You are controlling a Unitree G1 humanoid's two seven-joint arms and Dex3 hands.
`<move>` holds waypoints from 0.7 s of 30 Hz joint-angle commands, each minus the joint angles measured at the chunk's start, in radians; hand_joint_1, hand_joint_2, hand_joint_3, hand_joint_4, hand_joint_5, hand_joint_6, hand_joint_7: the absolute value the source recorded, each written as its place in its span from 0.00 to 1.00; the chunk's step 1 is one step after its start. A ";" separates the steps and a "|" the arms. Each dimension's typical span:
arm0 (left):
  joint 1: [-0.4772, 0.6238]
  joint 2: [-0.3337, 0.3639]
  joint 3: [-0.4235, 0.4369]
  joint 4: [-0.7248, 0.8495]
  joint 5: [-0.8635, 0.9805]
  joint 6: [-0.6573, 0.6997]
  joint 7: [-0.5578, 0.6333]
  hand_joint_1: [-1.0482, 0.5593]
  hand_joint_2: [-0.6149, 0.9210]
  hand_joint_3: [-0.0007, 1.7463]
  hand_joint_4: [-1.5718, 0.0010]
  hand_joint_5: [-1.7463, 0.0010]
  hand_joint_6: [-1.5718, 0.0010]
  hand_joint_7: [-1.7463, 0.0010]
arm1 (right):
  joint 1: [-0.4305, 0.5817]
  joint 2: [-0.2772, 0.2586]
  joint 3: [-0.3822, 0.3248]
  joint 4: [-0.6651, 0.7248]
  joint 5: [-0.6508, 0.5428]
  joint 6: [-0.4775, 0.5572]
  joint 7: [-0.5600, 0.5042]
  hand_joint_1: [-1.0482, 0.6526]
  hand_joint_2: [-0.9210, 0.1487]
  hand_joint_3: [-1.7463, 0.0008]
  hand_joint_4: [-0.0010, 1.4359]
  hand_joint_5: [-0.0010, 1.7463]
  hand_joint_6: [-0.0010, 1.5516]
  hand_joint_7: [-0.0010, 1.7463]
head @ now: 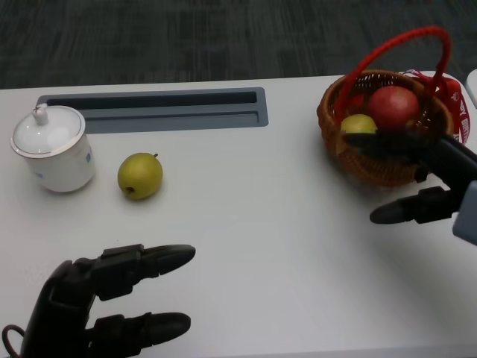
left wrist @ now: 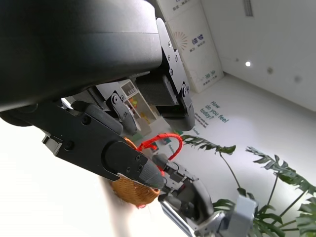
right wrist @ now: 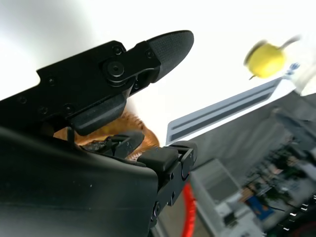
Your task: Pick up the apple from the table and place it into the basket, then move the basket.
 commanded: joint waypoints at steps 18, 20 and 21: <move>-0.140 0.051 0.030 0.158 -0.111 -0.050 -0.091 0.42 0.91 0.00 0.40 1.00 0.46 1.00 | 0.243 0.301 0.002 -0.099 0.261 -0.225 0.227 0.29 0.09 1.00 0.46 0.01 0.38 0.01; -0.134 0.052 0.035 0.150 -0.118 -0.035 -0.095 0.42 0.91 0.00 0.40 1.00 0.46 1.00 | 0.246 0.320 -0.001 -0.080 0.246 -0.241 0.207 0.29 0.08 1.00 0.48 0.01 0.39 0.01; -0.132 0.053 0.039 0.147 -0.120 -0.028 -0.095 0.42 0.90 0.00 0.40 1.00 0.45 0.99 | 0.248 0.327 -0.001 -0.069 0.236 -0.251 0.196 0.30 0.08 1.00 0.48 0.01 0.40 0.01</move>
